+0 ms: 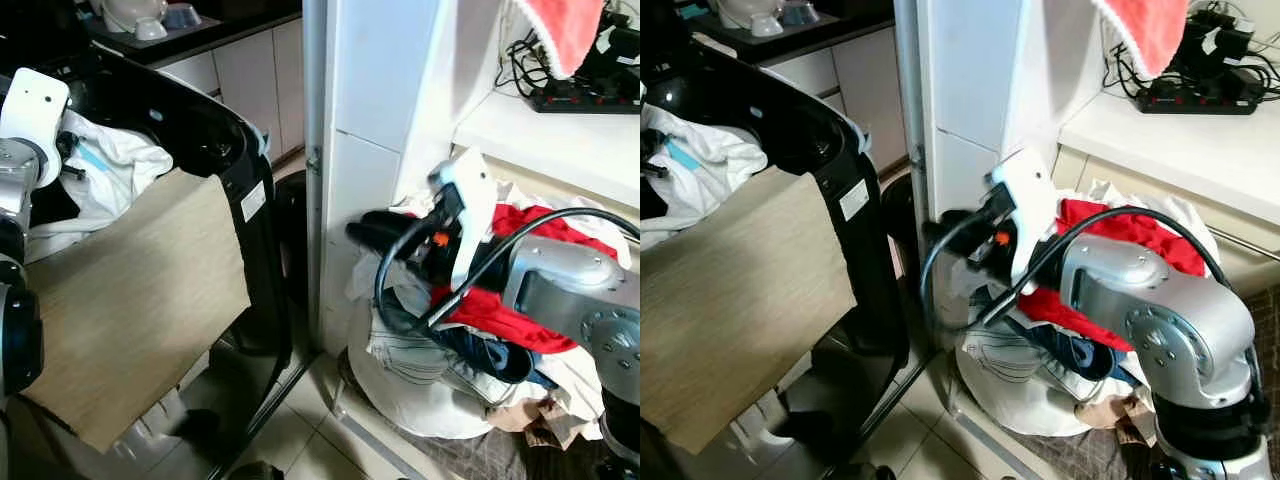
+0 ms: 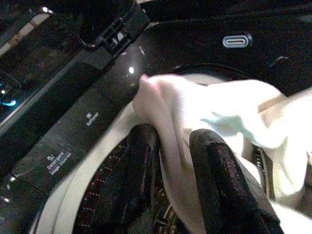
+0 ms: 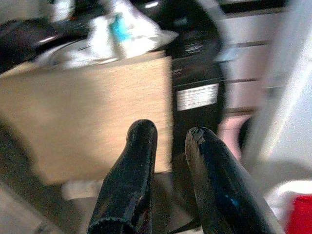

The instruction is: Clothes washing

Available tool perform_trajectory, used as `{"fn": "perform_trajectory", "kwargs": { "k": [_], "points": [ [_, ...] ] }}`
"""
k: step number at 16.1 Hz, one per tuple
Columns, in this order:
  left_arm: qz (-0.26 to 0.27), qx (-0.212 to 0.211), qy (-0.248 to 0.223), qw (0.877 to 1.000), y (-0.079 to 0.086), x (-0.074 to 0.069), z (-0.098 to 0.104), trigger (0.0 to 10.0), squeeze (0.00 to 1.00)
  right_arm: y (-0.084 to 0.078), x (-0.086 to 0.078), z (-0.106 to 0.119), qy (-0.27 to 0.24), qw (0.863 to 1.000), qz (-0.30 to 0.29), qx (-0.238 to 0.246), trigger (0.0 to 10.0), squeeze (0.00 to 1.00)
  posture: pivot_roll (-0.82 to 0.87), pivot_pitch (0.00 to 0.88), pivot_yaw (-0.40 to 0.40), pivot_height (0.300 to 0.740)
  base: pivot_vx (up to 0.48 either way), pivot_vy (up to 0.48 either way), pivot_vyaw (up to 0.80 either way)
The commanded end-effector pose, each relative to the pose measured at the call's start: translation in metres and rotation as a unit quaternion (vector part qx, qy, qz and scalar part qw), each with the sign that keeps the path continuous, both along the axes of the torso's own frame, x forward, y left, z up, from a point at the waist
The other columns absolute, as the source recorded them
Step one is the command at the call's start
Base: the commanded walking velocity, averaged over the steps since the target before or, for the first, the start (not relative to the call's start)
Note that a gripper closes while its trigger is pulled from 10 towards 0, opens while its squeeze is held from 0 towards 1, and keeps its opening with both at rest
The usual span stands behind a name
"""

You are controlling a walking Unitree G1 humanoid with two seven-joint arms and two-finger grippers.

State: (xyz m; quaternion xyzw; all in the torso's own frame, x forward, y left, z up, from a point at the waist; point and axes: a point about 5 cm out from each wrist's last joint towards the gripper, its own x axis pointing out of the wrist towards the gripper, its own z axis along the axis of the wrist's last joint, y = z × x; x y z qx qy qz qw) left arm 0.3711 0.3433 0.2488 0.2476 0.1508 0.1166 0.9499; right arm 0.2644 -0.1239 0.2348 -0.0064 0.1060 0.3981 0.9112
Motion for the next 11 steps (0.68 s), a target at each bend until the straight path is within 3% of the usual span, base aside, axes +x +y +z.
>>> {"fn": "perform_trajectory", "kwargs": {
  "k": [1,3,4,5,6,7,8,9,10,11],
  "points": [
    [0.008,0.026,-0.033,0.999,0.003,0.001,0.019,10.0,1.00,-0.015,0.016,0.001,-0.009,0.997,-0.081,-0.005,10.0,0.00,-0.16,0.000,0.050,0.740,0.000,0.000,0.00],
    [0.040,0.115,-0.092,0.988,0.008,-0.001,0.039,10.0,1.00,-0.034,0.030,-0.002,-0.012,0.985,-0.172,-0.016,10.0,0.00,-0.16,0.000,0.050,0.740,0.000,0.000,0.00],
    [0.049,0.173,-0.118,0.977,0.010,-0.003,0.051,10.0,0.20,-0.043,0.034,-0.001,-0.014,0.980,-0.199,-0.013,10.0,0.00,-0.16,0.000,0.050,0.740,0.000,0.000,0.00],
    [0.044,0.171,-0.132,0.975,0.008,-0.003,0.056,10.0,0.00,-0.045,0.035,0.000,-0.015,0.979,-0.205,-0.013,10.0,0.00,-0.16,0.000,0.050,0.740,0.000,0.000,0.00],
    [-0.044,0.058,-0.119,0.990,-0.012,0.008,0.046,10.0,0.00,-0.047,0.034,-0.001,-0.013,0.980,-0.199,-0.021,10.0,0.00,-0.16,0.000,0.047,0.740,0.000,0.000,0.00],
    [-0.118,-0.009,-0.098,0.988,-0.031,0.014,0.037,10.0,0.00,-0.048,0.033,-0.003,-0.008,0.980,-0.198,-0.028,10.0,0.00,-0.16,0.000,0.047,0.740,0.000,0.000,0.00],
    [-0.212,-0.036,-0.084,0.973,-0.056,0.019,0.028,10.0,0.00,-0.052,0.034,-0.008,0.012,0.975,-0.216,-0.047,10.0,0.00,-0.16,0.000,0.047,0.740,0.000,0.000,0.00],
    [-0.320,-0.044,-0.089,0.942,-0.088,0.021,0.021,10.0,0.00,-0.059,0.034,-0.017,0.043,0.966,-0.244,-0.072,10.0,0.00,-0.16,0.000,0.047,0.740,0.000,0.000,0.00],
    [-0.368,-0.057,-0.101,0.923,-0.104,0.019,0.019,10.0,0.00,-0.062,0.035,-0.020,0.052,0.962,-0.256,-0.084,10.0,0.23,-0.16,0.000,0.054,0.740,0.000,0.000,0.00],
    [-0.434,-0.101,-0.094,0.890,-0.130,0.013,0.004,10.0,0.00,-0.070,0.034,-0.026,0.058,0.951,-0.277,-0.121,10.0,1.00,-0.16,0.000,0.057,0.740,0.000,0.000,0.00]
  ]
}}
